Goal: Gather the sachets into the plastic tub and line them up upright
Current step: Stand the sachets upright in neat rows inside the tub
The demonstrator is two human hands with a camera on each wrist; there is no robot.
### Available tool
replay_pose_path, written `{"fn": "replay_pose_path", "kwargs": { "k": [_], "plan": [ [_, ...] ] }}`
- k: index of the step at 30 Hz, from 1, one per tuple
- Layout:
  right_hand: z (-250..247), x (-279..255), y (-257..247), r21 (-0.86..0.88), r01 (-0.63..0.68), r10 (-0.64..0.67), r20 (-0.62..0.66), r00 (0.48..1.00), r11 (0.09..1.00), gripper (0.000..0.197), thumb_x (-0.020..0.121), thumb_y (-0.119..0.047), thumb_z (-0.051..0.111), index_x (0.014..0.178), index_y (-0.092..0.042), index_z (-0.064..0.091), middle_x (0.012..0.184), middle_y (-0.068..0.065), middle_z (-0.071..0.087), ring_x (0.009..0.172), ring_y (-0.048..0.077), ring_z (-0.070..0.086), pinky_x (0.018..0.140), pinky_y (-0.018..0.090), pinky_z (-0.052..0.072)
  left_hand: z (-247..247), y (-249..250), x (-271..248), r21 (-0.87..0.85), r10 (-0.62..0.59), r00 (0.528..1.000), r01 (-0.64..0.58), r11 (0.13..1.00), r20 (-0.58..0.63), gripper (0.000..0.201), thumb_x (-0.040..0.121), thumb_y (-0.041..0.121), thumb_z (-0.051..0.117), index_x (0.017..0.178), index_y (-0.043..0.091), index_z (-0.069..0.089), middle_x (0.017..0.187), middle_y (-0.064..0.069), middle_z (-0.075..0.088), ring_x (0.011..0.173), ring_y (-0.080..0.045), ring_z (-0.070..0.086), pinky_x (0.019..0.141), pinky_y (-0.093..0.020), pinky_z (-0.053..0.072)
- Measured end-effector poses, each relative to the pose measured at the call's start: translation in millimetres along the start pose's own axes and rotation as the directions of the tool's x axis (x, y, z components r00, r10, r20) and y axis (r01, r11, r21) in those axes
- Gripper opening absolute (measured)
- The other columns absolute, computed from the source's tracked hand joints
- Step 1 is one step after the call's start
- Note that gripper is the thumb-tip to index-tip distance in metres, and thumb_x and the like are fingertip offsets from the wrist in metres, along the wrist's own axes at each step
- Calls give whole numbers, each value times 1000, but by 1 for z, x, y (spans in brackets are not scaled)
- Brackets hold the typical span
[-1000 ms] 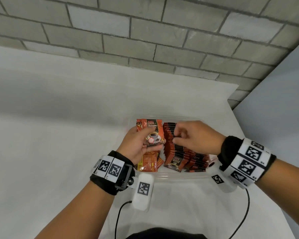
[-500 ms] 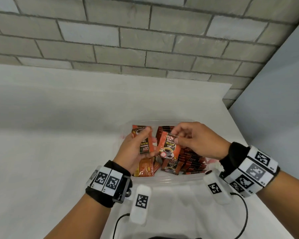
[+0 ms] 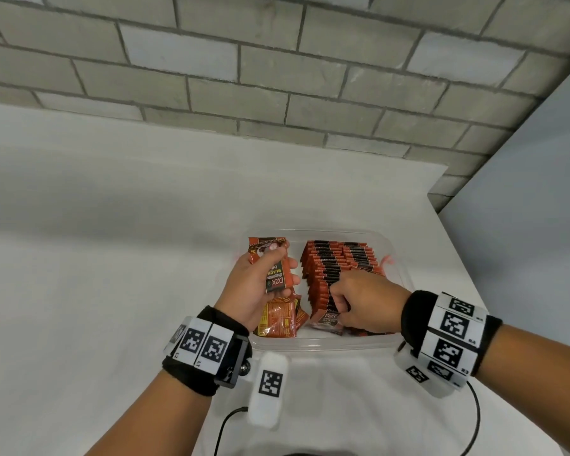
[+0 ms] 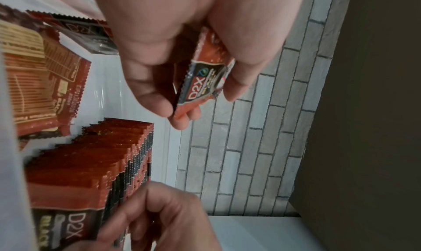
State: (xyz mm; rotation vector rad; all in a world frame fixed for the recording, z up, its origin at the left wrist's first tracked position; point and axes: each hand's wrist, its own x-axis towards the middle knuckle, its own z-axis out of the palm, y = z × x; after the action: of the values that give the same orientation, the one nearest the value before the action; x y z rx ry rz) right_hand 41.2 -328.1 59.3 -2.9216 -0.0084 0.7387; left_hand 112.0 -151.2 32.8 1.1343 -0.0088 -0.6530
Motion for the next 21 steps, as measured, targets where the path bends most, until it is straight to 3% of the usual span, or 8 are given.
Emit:
{"fn": "replay_pose_path", "kwargs": {
  "k": [4,7,12,15,18,21],
  "plan": [
    [0,1,-3,-170,-1,17,91,996,985,15,89,-20,59,75,-18,52,87,3,63,79,20,58,60,23,42,2,-1,1,7,-10,1000,10,1000,11,25,93,25,57,112,10,60,81,-5,71,72,-21,66,61,-30,49],
    [1,3,-2,-232,-5,27,93,995,973,31,89,-21,58,65,-23,38,80,0,57,75,20,57,60,24,44,3,0,2,14,-12,1000,12,1000,23,24,93,25,56,111,11,61,81,-5,71,71,-20,67,61,-30,50],
    [3,3,-3,-260,5,0,17,1000,966,15,89,-19,55,77,-18,45,78,-3,50,71,19,53,54,21,36,2,-1,2,11,-17,999,16,1000,34,24,93,24,56,112,10,61,82,-5,71,70,-20,67,62,-30,50],
    [5,3,-3,-257,5,-7,-7,1000,966,27,90,-19,53,69,-24,36,79,-5,48,71,17,50,51,18,31,2,1,1,16,-15,999,14,1000,38,24,94,24,55,112,10,61,82,-5,71,70,-19,67,61,-29,51],
    [3,3,-1,-232,-6,2,-18,1000,973,16,90,-20,54,81,-20,41,83,-3,51,74,19,53,53,21,35,2,1,1,12,-18,999,17,1000,42,23,94,24,55,111,10,61,81,-5,71,69,-18,67,62,-30,50],
    [2,0,1,-194,-10,5,-29,1000,981,17,90,-22,57,88,-22,41,86,-3,51,77,19,53,56,21,36,2,1,1,8,-17,999,17,1000,43,22,93,24,55,110,11,61,81,-5,71,69,-19,68,63,-31,50]
  ]
}}
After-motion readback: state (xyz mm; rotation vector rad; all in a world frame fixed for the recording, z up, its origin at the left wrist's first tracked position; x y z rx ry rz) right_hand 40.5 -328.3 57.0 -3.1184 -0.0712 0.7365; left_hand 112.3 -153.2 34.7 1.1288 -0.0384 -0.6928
